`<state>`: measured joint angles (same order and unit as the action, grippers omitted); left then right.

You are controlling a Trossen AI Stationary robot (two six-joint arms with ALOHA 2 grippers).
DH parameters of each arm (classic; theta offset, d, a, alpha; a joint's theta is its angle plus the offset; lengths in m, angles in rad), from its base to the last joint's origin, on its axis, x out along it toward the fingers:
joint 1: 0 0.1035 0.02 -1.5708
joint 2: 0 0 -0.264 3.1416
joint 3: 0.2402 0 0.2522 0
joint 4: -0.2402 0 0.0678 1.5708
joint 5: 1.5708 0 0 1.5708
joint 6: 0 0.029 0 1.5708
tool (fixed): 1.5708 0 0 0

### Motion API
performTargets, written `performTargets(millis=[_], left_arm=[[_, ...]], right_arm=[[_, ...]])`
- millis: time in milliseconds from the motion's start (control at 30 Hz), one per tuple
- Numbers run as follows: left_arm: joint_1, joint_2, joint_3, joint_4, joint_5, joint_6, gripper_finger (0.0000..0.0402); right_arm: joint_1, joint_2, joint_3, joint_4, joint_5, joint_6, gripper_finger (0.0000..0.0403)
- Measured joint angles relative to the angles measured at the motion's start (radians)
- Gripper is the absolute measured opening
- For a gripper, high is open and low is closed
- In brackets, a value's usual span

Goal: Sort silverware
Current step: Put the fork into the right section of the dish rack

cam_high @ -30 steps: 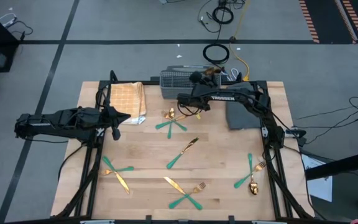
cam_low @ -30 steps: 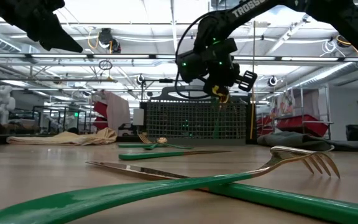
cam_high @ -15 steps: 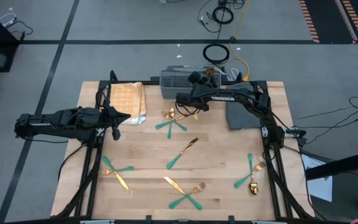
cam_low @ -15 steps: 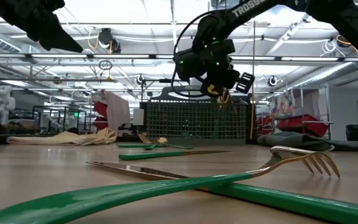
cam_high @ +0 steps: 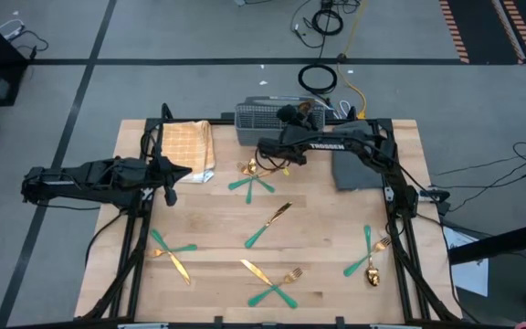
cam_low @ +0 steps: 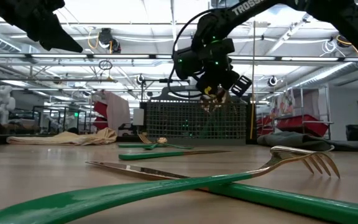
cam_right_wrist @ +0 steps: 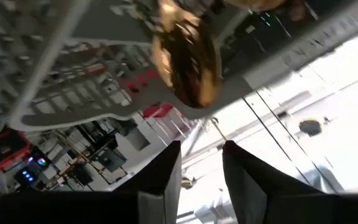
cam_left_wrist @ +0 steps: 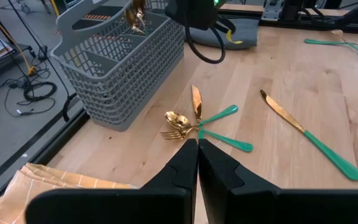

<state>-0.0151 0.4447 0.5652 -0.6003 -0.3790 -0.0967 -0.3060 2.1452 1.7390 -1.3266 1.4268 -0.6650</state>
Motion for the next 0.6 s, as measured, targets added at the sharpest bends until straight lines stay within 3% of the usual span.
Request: performTargets(millis=[200,367,467,600], left_arm=[[0.000,0.000,0.000,0.000,0.000,0.000,0.0021],[0.000,0.000,0.000,0.000,0.000,0.000,0.0021],[0.000,0.000,0.000,-0.001,0.000,0.000,0.0021],[0.000,0.000,0.000,-0.001,0.000,0.000,0.0021]], right_arm=[[0.018,0.000,0.065,-0.029,0.110,0.143,0.0110],[0.060,0.000,0.230,-0.047,0.082,0.416,0.0110],[0.106,0.000,0.359,-0.096,-0.163,0.685,0.0110],[0.151,-0.002,0.518,-0.216,-0.790,1.005,0.0109]])
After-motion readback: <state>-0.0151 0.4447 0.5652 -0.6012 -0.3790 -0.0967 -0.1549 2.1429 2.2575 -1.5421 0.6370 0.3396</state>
